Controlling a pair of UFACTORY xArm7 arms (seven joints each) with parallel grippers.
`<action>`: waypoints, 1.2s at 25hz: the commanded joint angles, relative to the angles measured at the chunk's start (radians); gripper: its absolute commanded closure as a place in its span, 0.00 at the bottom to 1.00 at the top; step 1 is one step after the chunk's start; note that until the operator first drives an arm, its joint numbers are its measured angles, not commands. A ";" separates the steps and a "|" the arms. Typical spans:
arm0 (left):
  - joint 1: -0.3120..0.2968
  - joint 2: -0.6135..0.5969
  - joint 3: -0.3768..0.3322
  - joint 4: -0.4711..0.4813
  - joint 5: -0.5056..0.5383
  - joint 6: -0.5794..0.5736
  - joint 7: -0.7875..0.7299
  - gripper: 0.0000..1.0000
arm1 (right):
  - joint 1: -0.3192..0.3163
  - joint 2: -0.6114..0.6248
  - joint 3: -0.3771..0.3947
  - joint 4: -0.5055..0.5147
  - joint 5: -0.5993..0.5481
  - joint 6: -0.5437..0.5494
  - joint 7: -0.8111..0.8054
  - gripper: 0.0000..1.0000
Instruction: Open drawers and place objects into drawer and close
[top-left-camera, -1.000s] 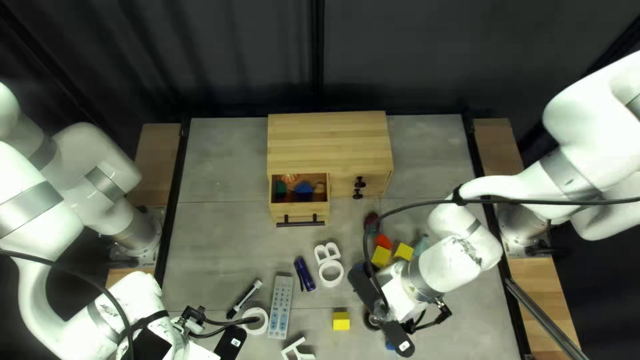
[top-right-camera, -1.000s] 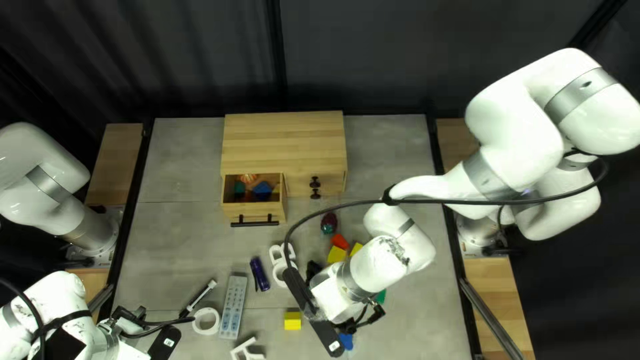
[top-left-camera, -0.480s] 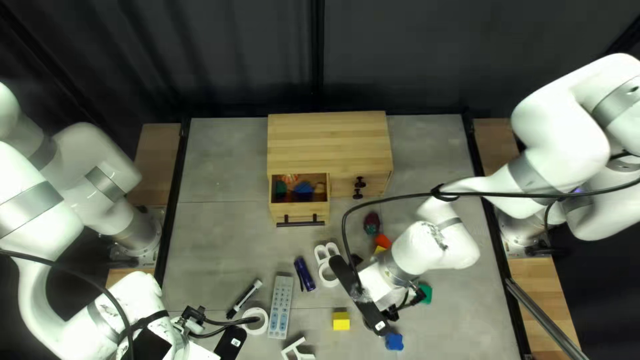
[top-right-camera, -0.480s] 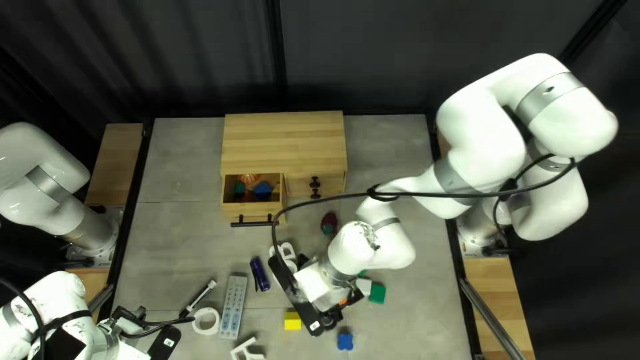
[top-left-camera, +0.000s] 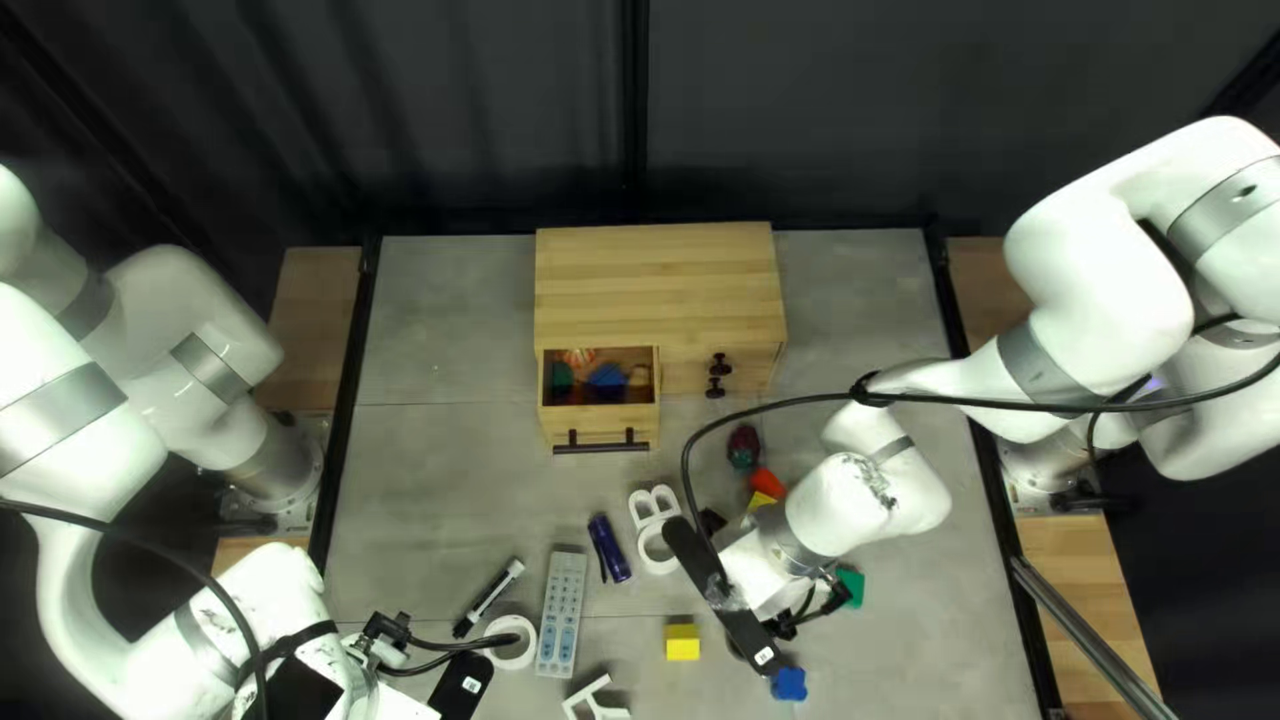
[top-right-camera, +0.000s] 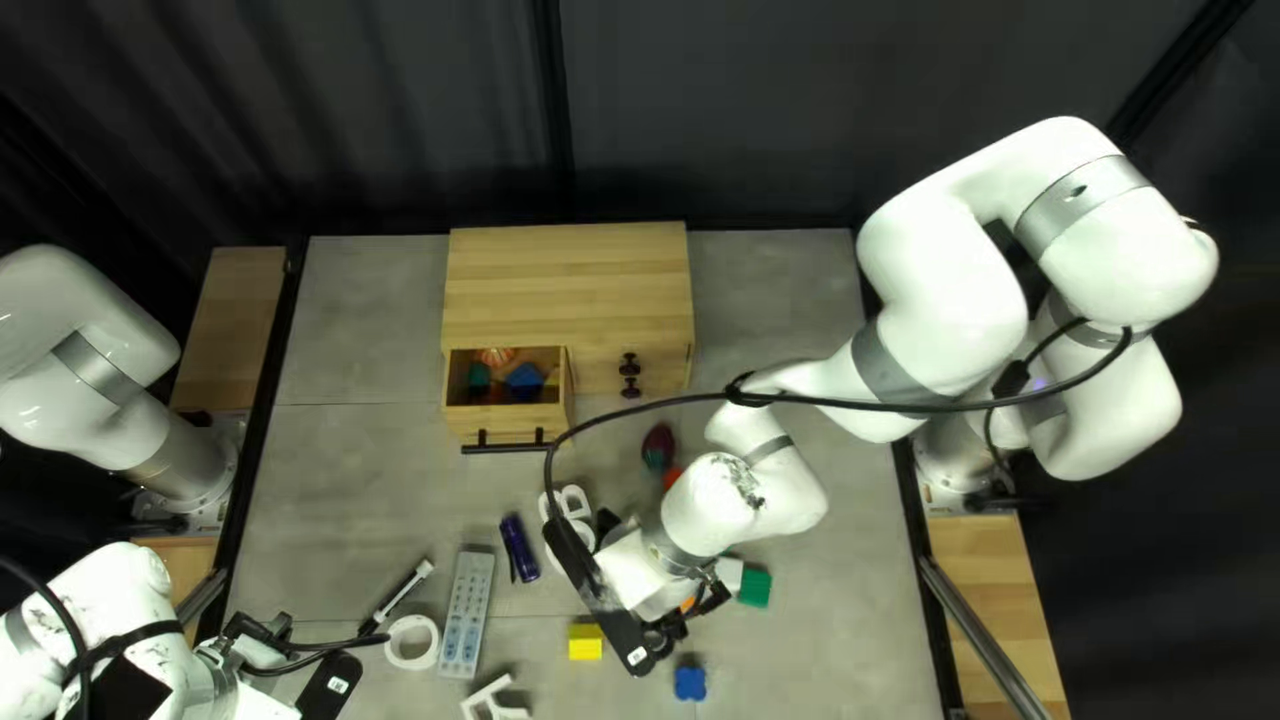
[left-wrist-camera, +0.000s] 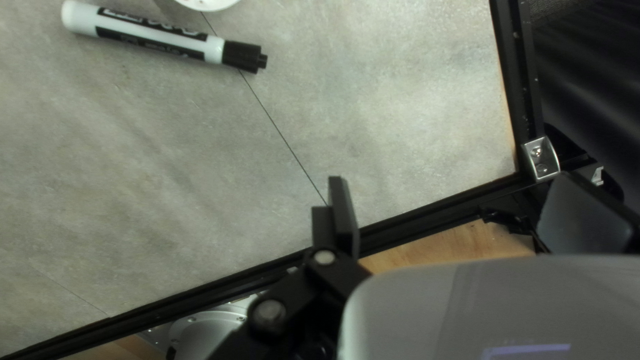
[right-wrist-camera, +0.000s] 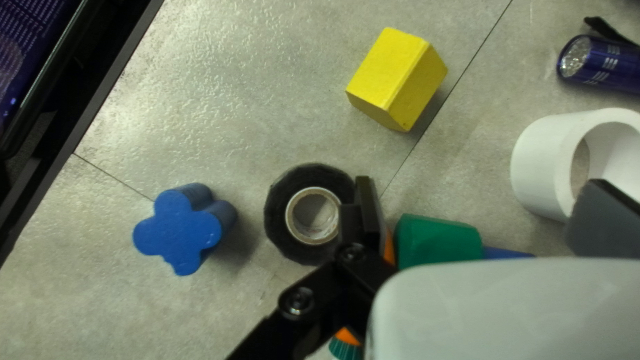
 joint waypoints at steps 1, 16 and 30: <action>0.000 0.000 0.000 0.000 0.000 0.000 0.000 0.00 | 0.070 -0.071 0.049 0.021 -0.025 0.129 0.128 0.00; 0.000 0.000 0.000 0.000 0.000 0.000 0.000 0.00 | 0.135 0.049 0.173 0.233 -0.032 0.463 -0.332 0.00; 0.000 0.000 0.000 0.000 0.000 0.000 0.000 0.00 | 0.119 0.131 0.152 0.205 -0.119 0.398 -0.471 0.00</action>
